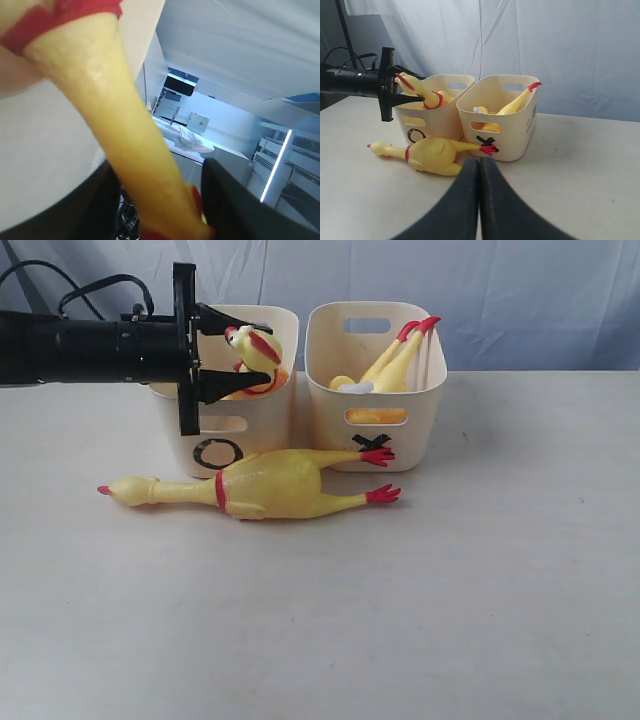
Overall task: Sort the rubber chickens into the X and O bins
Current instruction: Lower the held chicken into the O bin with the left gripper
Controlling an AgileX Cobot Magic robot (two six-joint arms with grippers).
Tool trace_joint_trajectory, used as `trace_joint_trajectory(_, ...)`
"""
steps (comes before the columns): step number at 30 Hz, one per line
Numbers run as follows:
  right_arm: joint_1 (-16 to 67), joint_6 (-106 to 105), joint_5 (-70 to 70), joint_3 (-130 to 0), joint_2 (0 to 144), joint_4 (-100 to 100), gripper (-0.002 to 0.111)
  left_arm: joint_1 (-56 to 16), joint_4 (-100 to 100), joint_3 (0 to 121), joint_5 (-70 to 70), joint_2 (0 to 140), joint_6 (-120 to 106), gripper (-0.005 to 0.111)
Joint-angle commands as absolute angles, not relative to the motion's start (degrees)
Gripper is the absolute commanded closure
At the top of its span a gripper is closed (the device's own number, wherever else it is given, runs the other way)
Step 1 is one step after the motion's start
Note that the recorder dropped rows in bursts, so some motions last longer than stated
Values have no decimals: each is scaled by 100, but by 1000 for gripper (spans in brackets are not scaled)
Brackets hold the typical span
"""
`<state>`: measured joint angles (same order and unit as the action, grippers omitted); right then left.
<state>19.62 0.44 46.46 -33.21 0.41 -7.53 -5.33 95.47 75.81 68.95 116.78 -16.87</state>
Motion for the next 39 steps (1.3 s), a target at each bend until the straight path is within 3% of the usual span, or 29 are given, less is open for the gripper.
trace_joint_trajectory(1,1944,0,4618,-3296,0,-763,109,-515,9658,7604,6996,11410,-1644,64)
trace_joint_trajectory(18,1944,0,4618,-3296,0,-763,109,-358,8796,7872,6996,11335,-1359,64)
trace_joint_trajectory(39,1944,0,4618,-3296,0,-763,109,-358,9115,7872,6996,11335,-1765,64)
